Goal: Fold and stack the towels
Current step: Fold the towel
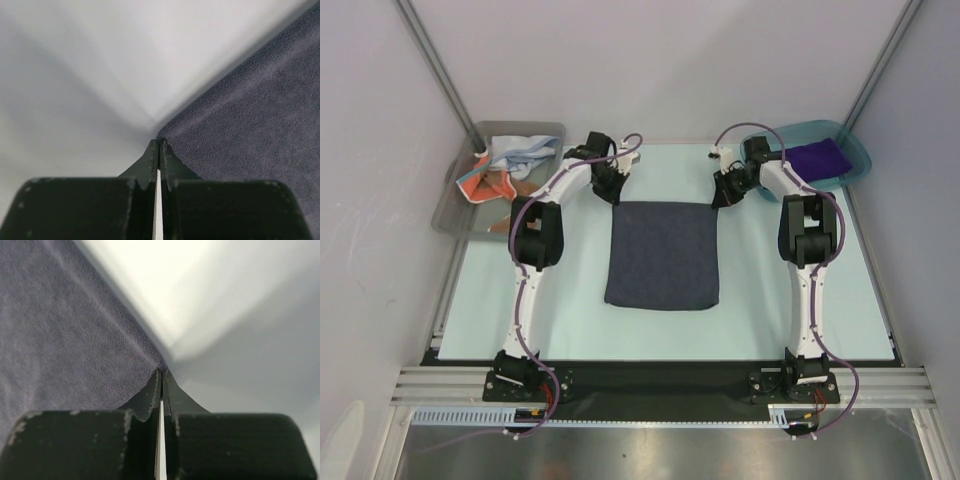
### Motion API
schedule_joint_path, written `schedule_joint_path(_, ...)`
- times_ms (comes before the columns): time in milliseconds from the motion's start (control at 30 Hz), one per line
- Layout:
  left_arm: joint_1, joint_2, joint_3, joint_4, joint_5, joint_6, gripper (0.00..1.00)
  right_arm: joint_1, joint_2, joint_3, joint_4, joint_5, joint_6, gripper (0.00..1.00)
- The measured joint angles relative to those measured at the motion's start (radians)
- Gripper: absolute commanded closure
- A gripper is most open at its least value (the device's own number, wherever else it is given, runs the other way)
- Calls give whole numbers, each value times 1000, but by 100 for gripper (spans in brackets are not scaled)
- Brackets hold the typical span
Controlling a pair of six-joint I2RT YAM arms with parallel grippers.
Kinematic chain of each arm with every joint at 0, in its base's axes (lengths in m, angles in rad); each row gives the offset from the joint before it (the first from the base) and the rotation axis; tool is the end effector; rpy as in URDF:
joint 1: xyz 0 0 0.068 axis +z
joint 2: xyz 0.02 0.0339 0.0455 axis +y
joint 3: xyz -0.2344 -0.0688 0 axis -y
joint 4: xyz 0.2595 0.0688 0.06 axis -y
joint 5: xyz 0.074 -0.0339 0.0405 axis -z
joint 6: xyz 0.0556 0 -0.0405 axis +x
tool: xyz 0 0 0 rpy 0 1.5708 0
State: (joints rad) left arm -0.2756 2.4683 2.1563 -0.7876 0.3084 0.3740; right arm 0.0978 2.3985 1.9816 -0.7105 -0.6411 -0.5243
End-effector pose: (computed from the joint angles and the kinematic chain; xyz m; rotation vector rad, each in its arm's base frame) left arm 0.5018 -0.1595 0.1240 0.9333 2.4638 -0.3776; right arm 0.4994 0.0824 0.1148 -0.9419 2.3193 0.6909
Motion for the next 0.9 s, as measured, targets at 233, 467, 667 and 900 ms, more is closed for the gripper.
schedule_joint_path(233, -2, -80, -56, 60, -43, -6, 100, 0, -79, -100, 96, 7, -2, 100)
schedule_joint_path(467, -2, -167, -56, 79, -32, -7, 100, -2, -164, -169, 169, 5, -2, 100)
schedule_joint_path(667, -3, -208, -116, 92, -34, -8, 100, 1, -251, -272, 214, 14, 9, 100)
schedule_joint_path(900, -17, -281, -250, 100, -67, -10, 100, 45, -404, -418, 260, 63, 43, 100)
